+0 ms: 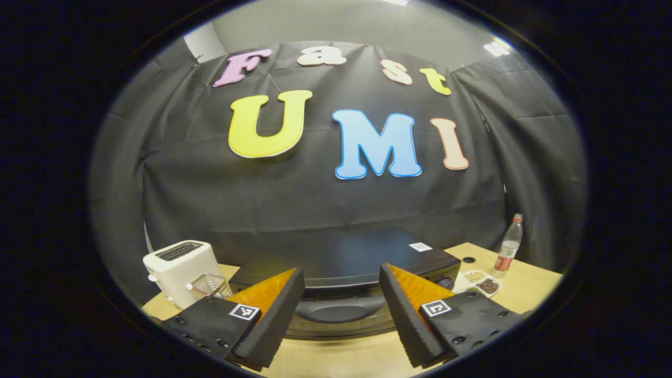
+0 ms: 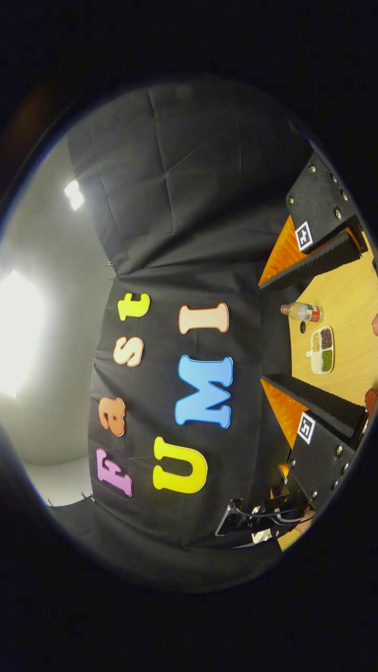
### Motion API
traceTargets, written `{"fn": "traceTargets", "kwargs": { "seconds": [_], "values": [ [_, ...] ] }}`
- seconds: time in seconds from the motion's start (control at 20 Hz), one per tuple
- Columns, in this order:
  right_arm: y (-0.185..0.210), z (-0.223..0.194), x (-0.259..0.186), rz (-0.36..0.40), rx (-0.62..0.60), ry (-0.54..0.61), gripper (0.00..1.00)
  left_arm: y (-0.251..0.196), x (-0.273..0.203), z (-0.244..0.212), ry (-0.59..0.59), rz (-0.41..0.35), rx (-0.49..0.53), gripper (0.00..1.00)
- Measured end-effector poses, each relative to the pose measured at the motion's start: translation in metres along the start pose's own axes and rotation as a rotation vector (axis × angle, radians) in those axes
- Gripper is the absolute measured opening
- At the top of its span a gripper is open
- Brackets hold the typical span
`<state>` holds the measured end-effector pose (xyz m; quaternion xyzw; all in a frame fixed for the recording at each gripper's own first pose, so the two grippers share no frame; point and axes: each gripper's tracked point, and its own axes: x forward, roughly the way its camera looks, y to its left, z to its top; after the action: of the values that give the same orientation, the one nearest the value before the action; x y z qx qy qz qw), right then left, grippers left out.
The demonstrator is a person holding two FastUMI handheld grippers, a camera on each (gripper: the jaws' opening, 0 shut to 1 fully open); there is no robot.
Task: Open the electric oven with the left hand, put the food in, and close the electric oven.
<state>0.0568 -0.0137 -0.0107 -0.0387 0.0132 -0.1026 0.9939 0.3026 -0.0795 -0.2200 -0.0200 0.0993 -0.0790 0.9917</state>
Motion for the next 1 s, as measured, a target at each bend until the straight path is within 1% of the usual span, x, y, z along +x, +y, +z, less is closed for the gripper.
{"fn": "traceTargets", "kwargs": {
  "seconds": [0.1,0.15,0.35,0.4,0.45,0.5,0.55,0.6,0.65,0.7,0.85,0.9,0.95,1.0],
  "values": [
    [-0.004,0.001,-0.004,-0.008,-0.035,0.0,0.95,0.002,0.008,-0.007,0.007,0.002,0.0,0.96],
    [-0.006,0.004,-0.006,-0.017,-0.048,-0.004,0.96,0.003,0.011,-0.01,0.013,0.006,0.003,1.0],
    [-0.006,0.006,-0.01,-0.019,-0.045,0.002,0.96,0.005,0.018,-0.028,0.048,0.015,-0.023,1.0],
    [-0.006,0.005,-0.011,-0.013,-0.043,0.003,0.96,0.006,0.019,-0.035,0.063,0.019,-0.031,0.96],
    [-0.004,0.006,-0.011,-0.007,-0.044,0.003,0.96,0.006,0.019,-0.036,0.061,0.024,-0.023,1.0],
    [-0.004,0.005,-0.013,-0.002,-0.048,0.005,0.95,0.006,0.02,-0.034,0.047,0.023,-0.005,0.97],
    [-0.003,0.005,-0.013,0.003,-0.053,0.006,0.96,0.005,0.017,-0.036,0.055,0.025,0.011,0.97],
    [-0.004,0.005,-0.013,0.007,-0.057,0.007,0.96,0.005,0.019,-0.034,0.034,0.025,0.013,0.96],
    [-0.003,0.004,-0.013,0.011,-0.056,0.009,0.96,0.005,0.018,-0.036,0.041,0.024,0.008,0.96],
    [-0.002,0.005,-0.014,0.018,-0.051,0.01,0.96,0.005,0.017,-0.035,0.029,0.024,-0.002,1.0],
    [-0.004,0.01,-0.014,0.035,-0.029,-0.002,0.95,0.004,0.009,-0.037,0.04,0.024,0.003,1.0],
    [-0.005,0.011,-0.014,0.036,-0.028,-0.004,0.96,0.003,0.003,-0.04,0.039,0.025,0.002,0.96],
    [-0.008,0.011,-0.014,0.038,-0.029,-0.005,0.96,0.002,-0.002,-0.04,0.042,0.027,0.0,1.0],
    [-0.008,0.011,-0.014,0.041,-0.028,-0.005,0.96,0.002,-0.006,-0.042,0.044,0.03,0.0,1.0]
  ]
}}
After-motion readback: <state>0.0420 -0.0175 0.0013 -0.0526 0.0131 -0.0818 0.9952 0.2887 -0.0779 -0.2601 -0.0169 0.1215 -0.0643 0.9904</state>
